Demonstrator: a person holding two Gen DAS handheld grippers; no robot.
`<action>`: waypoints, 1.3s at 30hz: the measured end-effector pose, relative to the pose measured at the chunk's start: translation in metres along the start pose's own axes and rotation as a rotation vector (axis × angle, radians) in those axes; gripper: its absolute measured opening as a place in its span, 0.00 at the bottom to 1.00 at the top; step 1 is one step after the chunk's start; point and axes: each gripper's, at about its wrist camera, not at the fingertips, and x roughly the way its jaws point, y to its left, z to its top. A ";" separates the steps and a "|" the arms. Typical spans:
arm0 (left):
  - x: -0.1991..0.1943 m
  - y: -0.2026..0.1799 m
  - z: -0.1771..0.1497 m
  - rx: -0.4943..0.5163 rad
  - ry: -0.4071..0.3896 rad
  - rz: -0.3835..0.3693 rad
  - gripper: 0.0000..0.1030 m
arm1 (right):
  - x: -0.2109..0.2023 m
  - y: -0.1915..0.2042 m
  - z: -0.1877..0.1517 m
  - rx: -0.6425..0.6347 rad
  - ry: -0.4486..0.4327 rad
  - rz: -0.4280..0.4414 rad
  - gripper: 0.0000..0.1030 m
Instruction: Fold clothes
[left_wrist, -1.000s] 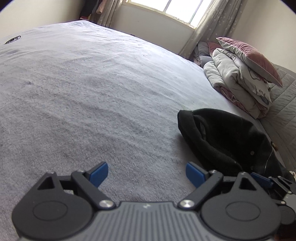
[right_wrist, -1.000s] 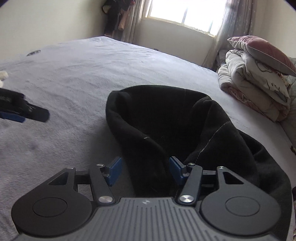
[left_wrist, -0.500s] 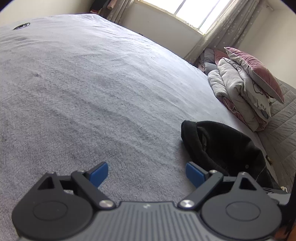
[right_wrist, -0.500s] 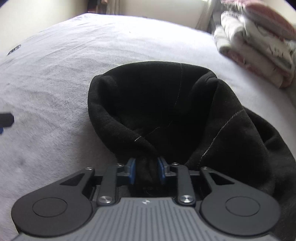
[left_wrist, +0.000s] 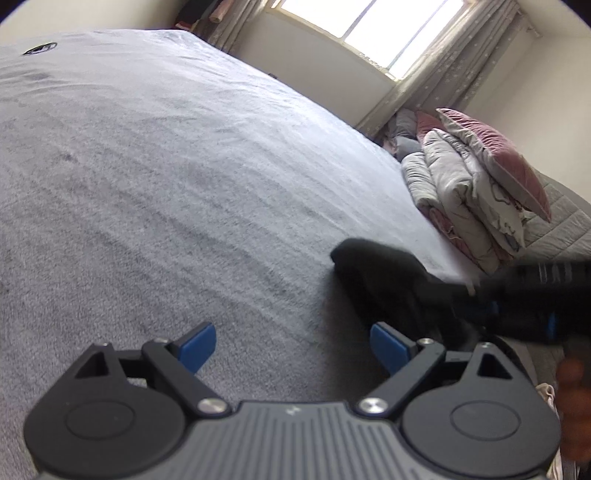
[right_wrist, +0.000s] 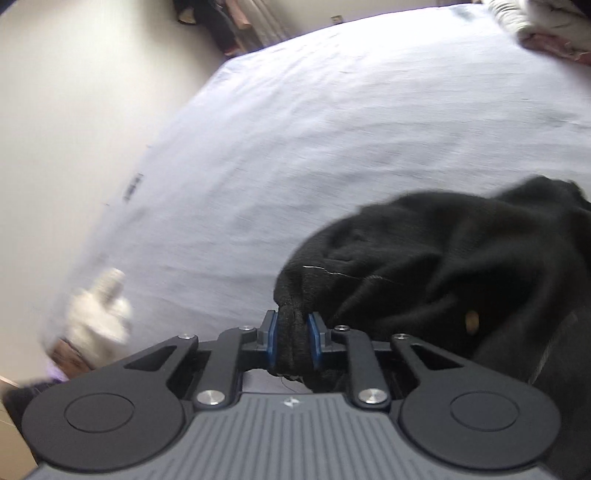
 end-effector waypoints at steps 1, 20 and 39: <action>0.000 0.001 0.001 -0.001 -0.003 -0.007 0.89 | 0.004 0.006 0.004 -0.003 -0.001 0.003 0.19; 0.061 -0.017 -0.033 0.060 0.122 -0.206 0.88 | 0.021 -0.008 0.023 0.078 0.053 0.010 0.29; 0.055 -0.030 -0.045 0.078 0.164 -0.206 0.87 | -0.116 -0.071 -0.151 -0.280 -0.244 -0.317 0.54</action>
